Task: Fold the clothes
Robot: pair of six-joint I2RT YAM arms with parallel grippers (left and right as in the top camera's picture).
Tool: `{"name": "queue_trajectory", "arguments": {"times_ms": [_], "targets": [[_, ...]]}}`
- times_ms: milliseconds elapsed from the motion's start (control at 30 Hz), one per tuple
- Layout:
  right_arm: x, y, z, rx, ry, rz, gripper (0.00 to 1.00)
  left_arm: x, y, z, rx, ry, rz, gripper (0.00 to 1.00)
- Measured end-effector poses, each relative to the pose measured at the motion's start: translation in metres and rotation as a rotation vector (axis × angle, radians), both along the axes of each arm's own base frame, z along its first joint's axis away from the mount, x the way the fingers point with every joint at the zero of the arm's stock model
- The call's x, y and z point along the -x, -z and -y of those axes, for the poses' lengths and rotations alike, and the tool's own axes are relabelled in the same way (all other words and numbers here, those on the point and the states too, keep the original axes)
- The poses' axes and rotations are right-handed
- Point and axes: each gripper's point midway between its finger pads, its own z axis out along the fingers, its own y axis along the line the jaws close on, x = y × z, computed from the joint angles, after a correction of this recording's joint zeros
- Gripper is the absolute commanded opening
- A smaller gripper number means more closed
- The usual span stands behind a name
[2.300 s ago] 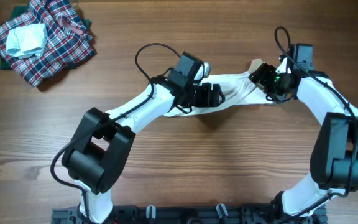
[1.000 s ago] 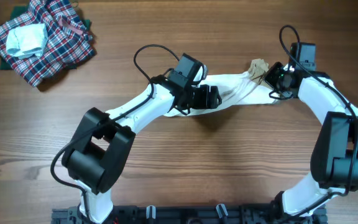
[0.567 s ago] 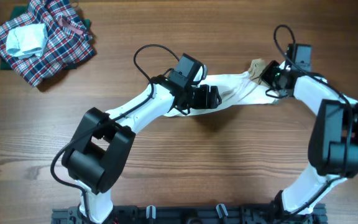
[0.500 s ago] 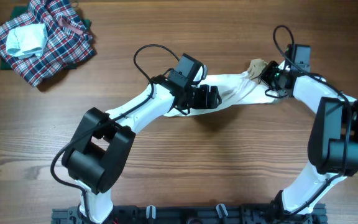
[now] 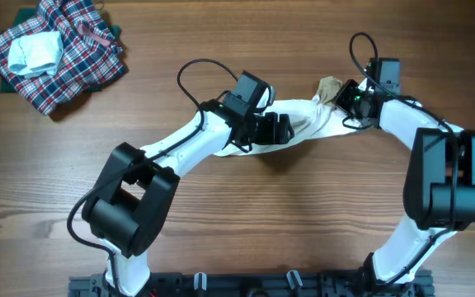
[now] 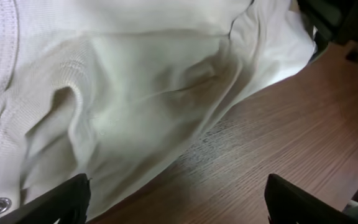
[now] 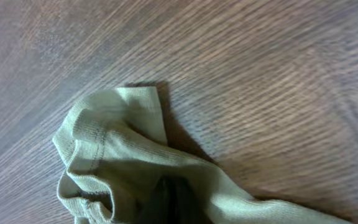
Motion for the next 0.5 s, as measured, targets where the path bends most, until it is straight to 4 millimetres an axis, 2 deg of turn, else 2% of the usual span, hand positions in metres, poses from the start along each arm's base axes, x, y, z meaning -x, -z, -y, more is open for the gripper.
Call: {"name": "queue_trajectory", "arguments": {"times_ms": [233,500], "targets": [[0.014,0.001,0.020,0.117,0.061,-0.067,0.06,0.003,0.010,-0.015,-0.085,-0.031,-0.016,0.93],[0.019,-0.006,0.034,0.192,0.089,-0.129,0.10,0.000,0.013,-0.020,-0.113,-0.046,-0.006,0.96]]}}
